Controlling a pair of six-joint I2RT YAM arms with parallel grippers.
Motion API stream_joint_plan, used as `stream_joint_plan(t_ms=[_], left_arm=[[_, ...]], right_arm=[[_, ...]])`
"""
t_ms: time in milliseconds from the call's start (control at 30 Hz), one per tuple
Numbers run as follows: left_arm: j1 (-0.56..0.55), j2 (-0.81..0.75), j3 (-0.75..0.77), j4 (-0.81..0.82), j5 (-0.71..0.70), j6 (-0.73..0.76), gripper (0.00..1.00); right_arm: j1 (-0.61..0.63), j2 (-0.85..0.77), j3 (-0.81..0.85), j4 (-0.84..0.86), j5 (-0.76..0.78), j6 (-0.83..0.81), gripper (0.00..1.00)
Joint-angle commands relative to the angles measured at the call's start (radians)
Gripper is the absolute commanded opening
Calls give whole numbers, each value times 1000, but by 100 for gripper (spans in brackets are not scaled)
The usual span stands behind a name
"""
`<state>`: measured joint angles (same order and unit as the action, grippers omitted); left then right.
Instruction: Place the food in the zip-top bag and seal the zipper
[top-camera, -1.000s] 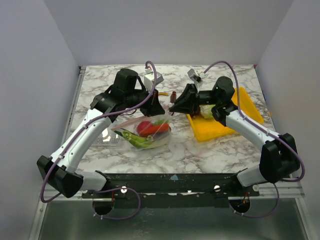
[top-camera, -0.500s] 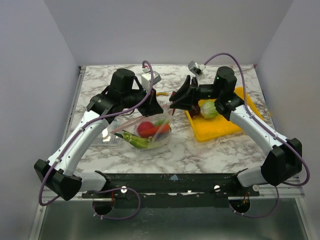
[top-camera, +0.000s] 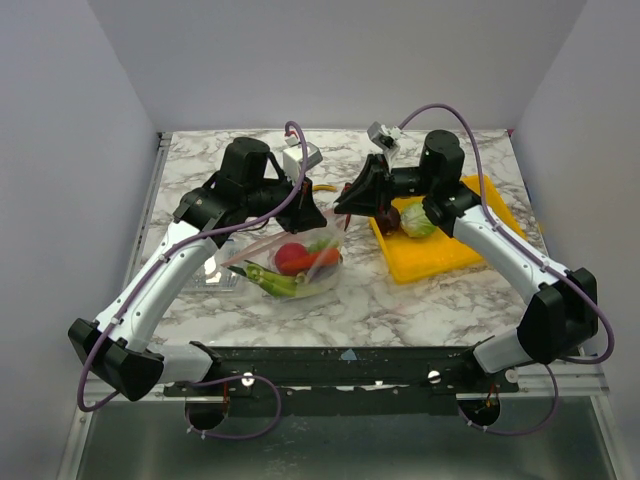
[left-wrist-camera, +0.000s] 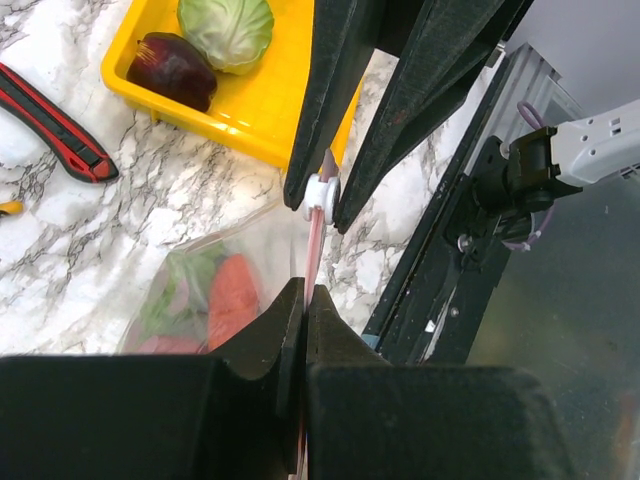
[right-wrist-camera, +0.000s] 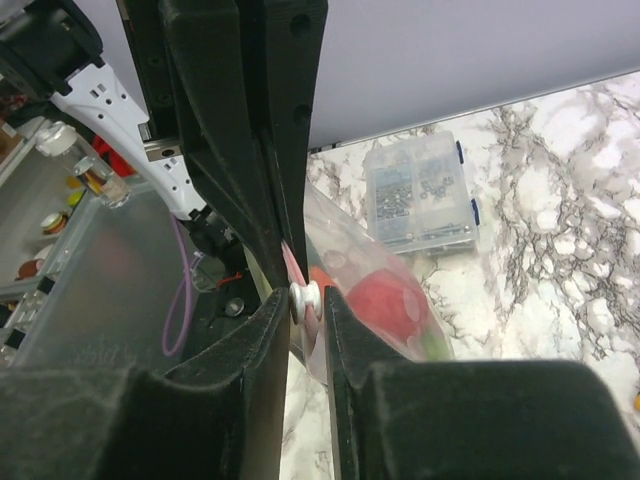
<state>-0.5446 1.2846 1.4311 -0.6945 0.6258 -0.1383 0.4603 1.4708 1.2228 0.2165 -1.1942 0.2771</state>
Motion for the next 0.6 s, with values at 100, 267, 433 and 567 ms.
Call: stream_joint_plan(t_ms=[100, 267, 433, 567], left_arm=[[-1, -17, 5, 0, 45, 17, 0], [-1, -16, 5, -3, 52, 20, 0], [-1, -8, 15, -9, 64, 23, 0], [-1, -9, 24, -2, 90, 23, 0]], right_arm=[[15, 1, 43, -33, -10, -23, 24], [27, 3, 57, -74, -13, -58, 0], [50, -5, 69, -117, -23, -105, 0], [73, 8, 90, -171, -21, -149, 0]])
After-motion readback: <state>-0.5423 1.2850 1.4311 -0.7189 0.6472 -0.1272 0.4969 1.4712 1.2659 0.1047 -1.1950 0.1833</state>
